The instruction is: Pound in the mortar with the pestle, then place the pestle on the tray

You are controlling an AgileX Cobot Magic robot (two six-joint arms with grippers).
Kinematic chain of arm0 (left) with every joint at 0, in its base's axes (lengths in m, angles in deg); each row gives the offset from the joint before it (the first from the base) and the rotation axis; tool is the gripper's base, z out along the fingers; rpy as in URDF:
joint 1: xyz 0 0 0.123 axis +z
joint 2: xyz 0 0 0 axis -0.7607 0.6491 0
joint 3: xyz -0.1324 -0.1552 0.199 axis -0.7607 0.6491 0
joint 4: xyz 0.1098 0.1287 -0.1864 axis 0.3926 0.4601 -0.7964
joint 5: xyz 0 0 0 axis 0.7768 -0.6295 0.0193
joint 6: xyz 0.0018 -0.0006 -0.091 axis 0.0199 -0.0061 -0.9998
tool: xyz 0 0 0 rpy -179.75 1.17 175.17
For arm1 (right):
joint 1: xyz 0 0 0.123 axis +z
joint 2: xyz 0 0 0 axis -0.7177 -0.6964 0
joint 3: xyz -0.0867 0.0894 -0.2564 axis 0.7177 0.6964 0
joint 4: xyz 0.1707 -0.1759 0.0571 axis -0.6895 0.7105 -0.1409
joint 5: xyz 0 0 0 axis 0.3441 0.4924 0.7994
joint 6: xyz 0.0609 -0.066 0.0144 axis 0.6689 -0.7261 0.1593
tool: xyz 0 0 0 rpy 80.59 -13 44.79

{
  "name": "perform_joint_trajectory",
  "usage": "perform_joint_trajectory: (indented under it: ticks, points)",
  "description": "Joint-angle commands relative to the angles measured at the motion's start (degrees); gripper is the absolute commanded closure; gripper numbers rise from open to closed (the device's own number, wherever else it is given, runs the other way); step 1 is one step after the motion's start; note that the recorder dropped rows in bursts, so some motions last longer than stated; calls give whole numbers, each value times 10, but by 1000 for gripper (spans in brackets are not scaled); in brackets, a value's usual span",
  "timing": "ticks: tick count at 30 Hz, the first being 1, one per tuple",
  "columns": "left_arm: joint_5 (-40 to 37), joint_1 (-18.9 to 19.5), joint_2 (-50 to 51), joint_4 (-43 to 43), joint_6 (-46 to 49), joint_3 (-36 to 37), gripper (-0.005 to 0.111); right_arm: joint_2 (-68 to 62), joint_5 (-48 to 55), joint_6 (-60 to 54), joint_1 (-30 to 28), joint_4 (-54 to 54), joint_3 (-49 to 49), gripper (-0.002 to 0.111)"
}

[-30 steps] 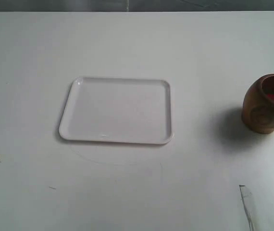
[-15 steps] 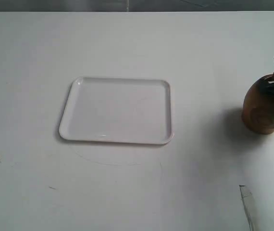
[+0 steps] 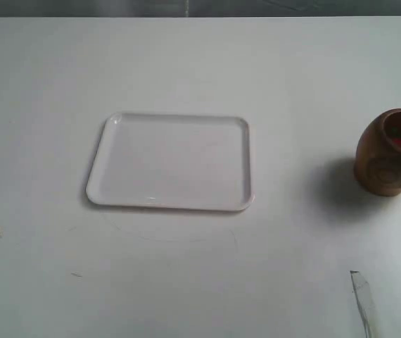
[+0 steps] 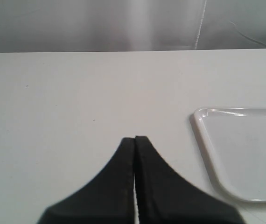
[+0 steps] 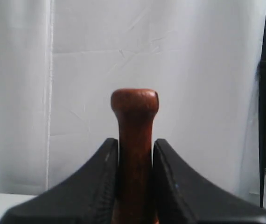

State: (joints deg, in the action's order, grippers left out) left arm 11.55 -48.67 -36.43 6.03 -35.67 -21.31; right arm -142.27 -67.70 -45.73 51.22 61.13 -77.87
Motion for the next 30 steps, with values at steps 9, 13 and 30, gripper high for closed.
perform_joint_trajectory:
  ticks: [9, 13, 30]
  points:
    - [2, -4, -1, -4, -5, 0, 107, -242, -4, -13, -1, 1, -3, 108]
    - [2, -4, -1, -4, -5, 0, 107, -295, -4, -10, -1, 9, -10, 108]
    - [2, -4, -1, -4, -5, 0, 107, 100, 35, 173, -1, 185, -55, 108]
